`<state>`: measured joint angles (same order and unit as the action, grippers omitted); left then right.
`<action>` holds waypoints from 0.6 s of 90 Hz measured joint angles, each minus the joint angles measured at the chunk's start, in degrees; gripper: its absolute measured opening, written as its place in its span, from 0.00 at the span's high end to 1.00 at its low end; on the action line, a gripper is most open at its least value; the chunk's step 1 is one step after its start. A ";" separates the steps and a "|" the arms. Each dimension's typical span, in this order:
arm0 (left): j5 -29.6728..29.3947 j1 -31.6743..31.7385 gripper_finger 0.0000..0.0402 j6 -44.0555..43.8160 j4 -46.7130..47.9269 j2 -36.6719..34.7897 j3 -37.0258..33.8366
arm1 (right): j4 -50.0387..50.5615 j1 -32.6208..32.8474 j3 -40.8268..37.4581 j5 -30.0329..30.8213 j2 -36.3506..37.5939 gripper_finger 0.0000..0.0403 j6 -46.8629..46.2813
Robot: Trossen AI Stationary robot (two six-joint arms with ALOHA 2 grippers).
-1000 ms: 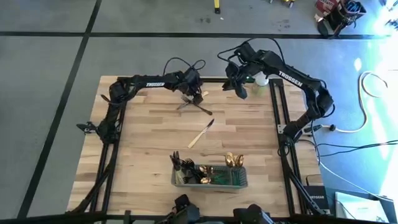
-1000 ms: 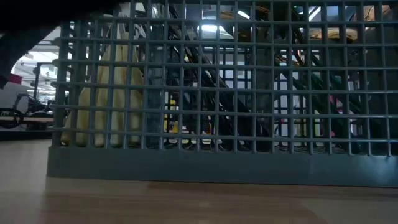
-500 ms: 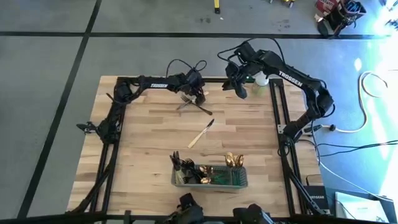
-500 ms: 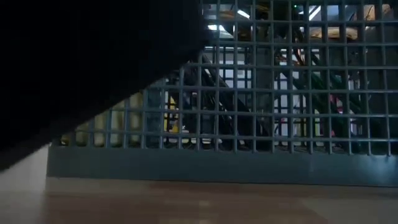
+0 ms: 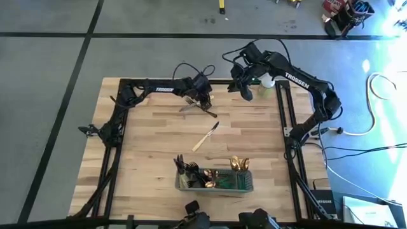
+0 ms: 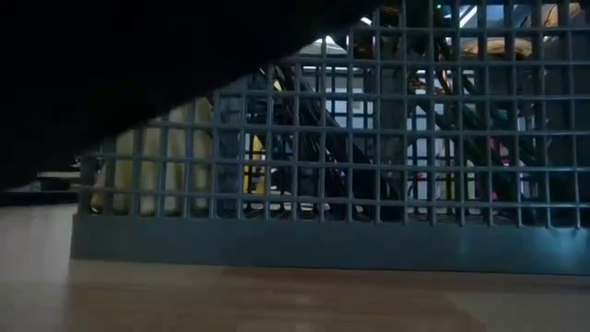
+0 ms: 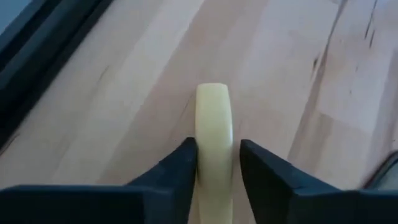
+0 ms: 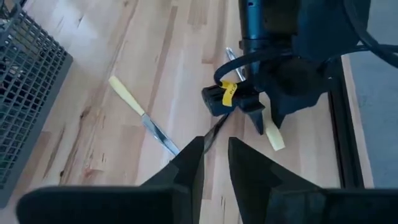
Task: Sort silverware
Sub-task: Put the top yellow knife into the gray cutlery rack
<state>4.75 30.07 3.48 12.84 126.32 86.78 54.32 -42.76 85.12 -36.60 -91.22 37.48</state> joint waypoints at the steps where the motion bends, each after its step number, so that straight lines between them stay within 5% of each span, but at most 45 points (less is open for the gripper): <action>1: -0.03 -0.02 0.74 0.04 0.01 0.00 0.00 | 0.06 0.00 0.00 0.00 0.00 0.86 -0.04; 54: -1.21 -0.20 0.84 8.71 7.04 -0.81 2.10 | 2.87 0.00 0.00 0.13 0.00 0.86 0.03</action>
<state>3.54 29.87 12.19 19.87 125.51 88.88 57.19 -42.76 85.12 -36.47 -91.22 37.52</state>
